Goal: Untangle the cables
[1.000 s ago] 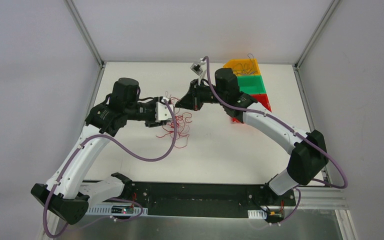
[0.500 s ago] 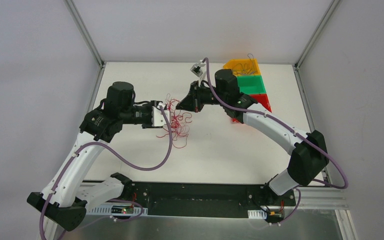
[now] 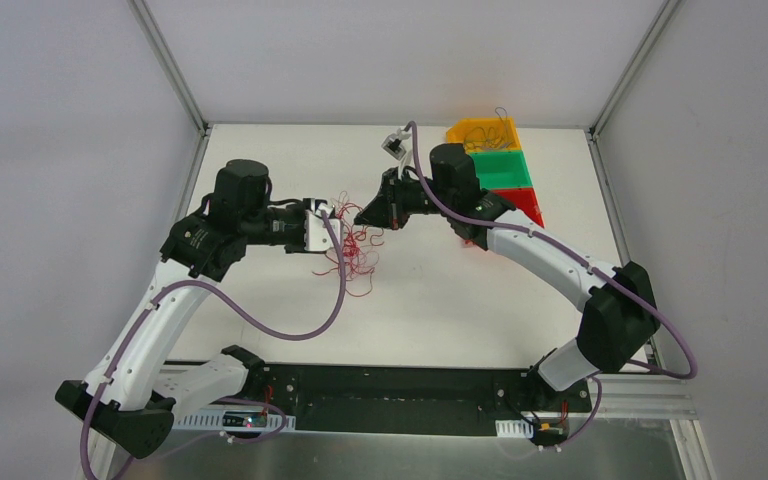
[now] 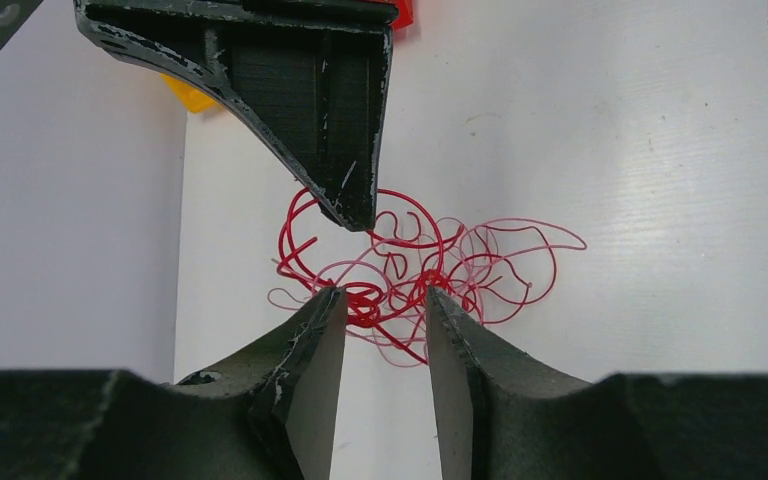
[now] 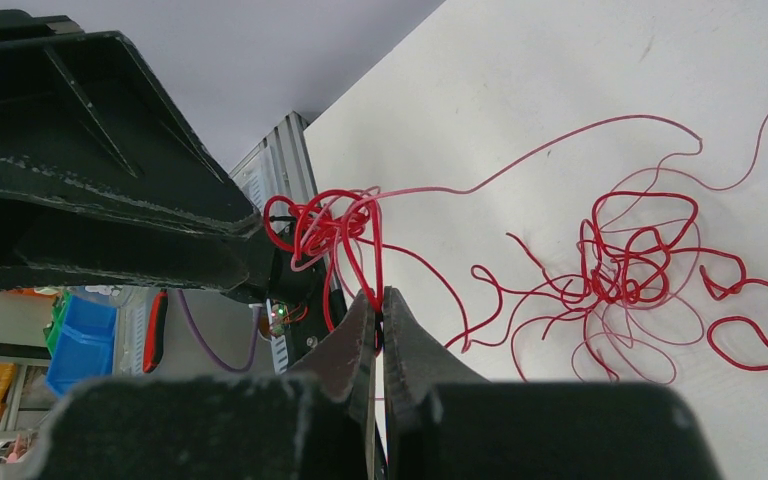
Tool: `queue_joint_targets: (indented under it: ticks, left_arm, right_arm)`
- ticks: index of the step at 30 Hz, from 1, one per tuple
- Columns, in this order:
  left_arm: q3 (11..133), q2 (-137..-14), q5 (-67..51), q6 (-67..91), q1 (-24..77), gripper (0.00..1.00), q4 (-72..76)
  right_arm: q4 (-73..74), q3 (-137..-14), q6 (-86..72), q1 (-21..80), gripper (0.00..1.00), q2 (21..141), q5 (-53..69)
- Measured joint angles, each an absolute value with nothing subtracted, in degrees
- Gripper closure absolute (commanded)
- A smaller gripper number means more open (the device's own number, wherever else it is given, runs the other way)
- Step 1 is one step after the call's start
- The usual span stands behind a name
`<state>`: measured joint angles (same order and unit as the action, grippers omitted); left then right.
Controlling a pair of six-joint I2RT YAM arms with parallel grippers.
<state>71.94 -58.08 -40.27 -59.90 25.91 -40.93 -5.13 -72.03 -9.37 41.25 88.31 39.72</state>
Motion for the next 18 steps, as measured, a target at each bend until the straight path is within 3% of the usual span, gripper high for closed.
queue_joint_targets:
  ticks: [7, 18]
  left_arm:
    - [71.9, -58.02, -40.27, -61.19, 25.91, 0.6, -40.93]
    - [70.54, -57.8, -40.34, -63.51, 25.91, 0.66, -41.15]
  right_arm:
    - [-4.67, -71.66, -9.15, 41.25, 1.0, 88.23, 39.7]
    - [-4.47, -71.64, -9.02, 41.25, 1.0, 88.03, 39.9]
